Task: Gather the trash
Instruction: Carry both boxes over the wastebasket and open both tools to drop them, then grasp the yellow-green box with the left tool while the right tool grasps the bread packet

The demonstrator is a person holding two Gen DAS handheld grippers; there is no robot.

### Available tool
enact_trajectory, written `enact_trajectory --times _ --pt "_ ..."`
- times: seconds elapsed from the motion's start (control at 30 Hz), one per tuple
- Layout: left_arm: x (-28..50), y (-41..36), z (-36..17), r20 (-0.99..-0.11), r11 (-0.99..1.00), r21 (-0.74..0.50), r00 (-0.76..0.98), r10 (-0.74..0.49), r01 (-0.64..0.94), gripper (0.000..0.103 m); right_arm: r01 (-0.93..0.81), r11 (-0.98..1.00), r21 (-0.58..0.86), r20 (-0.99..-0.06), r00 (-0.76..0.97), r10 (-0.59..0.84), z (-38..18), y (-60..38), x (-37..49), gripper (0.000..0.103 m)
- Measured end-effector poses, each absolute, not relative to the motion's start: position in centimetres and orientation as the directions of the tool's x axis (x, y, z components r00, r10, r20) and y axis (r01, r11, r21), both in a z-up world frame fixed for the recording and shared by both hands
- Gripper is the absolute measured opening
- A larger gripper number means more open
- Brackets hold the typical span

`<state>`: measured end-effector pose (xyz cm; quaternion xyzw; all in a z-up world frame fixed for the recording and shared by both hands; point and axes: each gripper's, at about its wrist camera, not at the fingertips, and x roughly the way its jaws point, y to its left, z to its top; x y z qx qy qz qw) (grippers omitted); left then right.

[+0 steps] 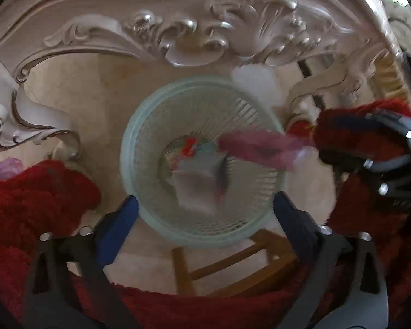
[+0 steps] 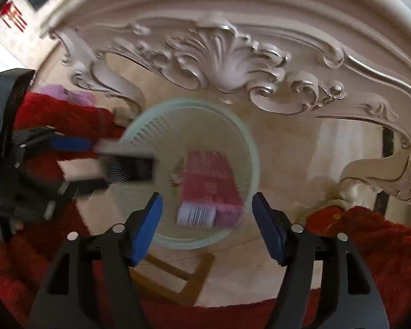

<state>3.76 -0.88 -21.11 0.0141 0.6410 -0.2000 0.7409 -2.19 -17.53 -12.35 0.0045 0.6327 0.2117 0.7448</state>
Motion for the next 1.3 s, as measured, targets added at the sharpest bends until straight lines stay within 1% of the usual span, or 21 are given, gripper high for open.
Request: enact_trajectory --times 0.07,0.13,0.3,0.4,0.43,0.53,0.6,0.63,0.7,0.77,0.83,0.9,0.97,1.03,1.1,1.23,1.3 --pt "3.9 -0.4 -20.6 -0.942 0.915 -0.268 0.117 -0.315 0.301 0.096 -0.296 0.911 0.285 -0.938 0.109 0.329 -12.1 -17.9 -2.5 0.065" --pt "3.9 0.4 -19.7 -0.932 0.923 -0.268 0.169 -0.322 0.276 0.096 -0.289 0.914 0.285 -0.935 0.125 0.332 -11.5 -18.4 -2.8 0.065" --pt "2.9 3.1 -16.9 -0.875 0.924 -0.328 0.306 -0.375 0.195 0.096 -0.308 0.912 0.272 -0.907 0.236 0.35 -9.3 -19.3 -3.2 0.065" --pt "2.4 4.5 -14.3 -0.825 0.91 -0.389 0.385 -0.413 0.141 0.096 -0.295 0.92 0.256 -0.846 0.391 0.361 -5.3 -20.7 -3.6 0.065" --pt "2.2 5.1 -13.1 -0.795 0.892 -0.432 0.41 -0.446 0.132 0.096 -0.29 0.923 0.253 -0.828 0.429 0.362 -4.4 -21.0 -3.4 0.065" --pt "2.1 5.4 -9.9 -0.741 0.877 -0.463 0.487 -0.462 0.126 0.096 -0.287 0.931 0.224 -0.739 0.573 0.354 -0.6 -22.7 -2.1 0.065" --pt "2.9 5.9 -7.0 -0.691 0.867 -0.48 0.551 -0.467 0.131 0.096 -0.3 0.939 0.166 -0.698 0.637 0.327 1.3 -23.3 -0.2 0.065" --pt "3.9 6.1 -5.5 -0.668 0.868 -0.478 0.584 -0.46 0.137 0.096 -0.302 0.944 0.135 -0.681 0.663 0.31 1.9 -23.5 1.2 0.065" --pt "5.9 5.8 -3.5 -0.664 0.889 -0.437 0.618 -0.42 0.135 0.096 -0.317 0.942 0.111 -0.66 0.685 0.308 2.5 -24.1 4.0 0.065" --pt "8.6 5.1 -2.1 -0.674 0.924 -0.367 0.654 -0.344 0.107 0.096 -0.335 0.932 0.135 -0.659 0.672 0.337 2.5 -24.8 6.9 0.065" --pt "12.0 4.6 -1.1 -0.678 0.943 -0.325 0.679 -0.281 0.066 0.096 -0.341 0.927 0.155 -0.657 0.666 0.354 2.3 -25.3 9.4 0.065" --pt "14.8 4.3 -0.7 -0.678 0.945 -0.327 0.69 -0.253 0.025 0.096 -0.357 0.924 0.136 -0.664 0.66 0.352 2.2 -25.2 11.9 0.065" --pt "17.7 3.8 -0.5 -0.671 0.933 -0.359 0.699 -0.247 -0.014 0.096 -0.371 0.917 0.148 -0.666 0.648 0.37 2.1 -25.3 13.3 0.065" --pt "20.1 3.5 -0.8 -0.67 0.921 -0.387 0.701 -0.244 -0.049 0.096 -0.365 0.913 0.182 -0.669 0.634 0.387 2.2 -25.8 14.4 0.065" --pt "22.5 3.2 -1.4 -0.691 0.917 -0.386 0.69 -0.217 -0.098 0.096 -0.364 0.904 0.225 -0.65 0.635 0.417 2.7 -26.0 15.0 0.065" --pt "25.1 2.3 -1.7 -0.693 0.92 -0.374 0.695 -0.192 -0.119 0.096 -0.349 0.915 0.203 -0.627 0.671 0.395 3.6 -24.6 15.5 0.065" --pt "26.2 1.9 -2.0 -0.695 0.927 -0.357 0.696 -0.183 -0.113 0.096 -0.312 0.918 0.244 -0.62 0.678 0.395 3.9 -23.7 15.7 0.065"
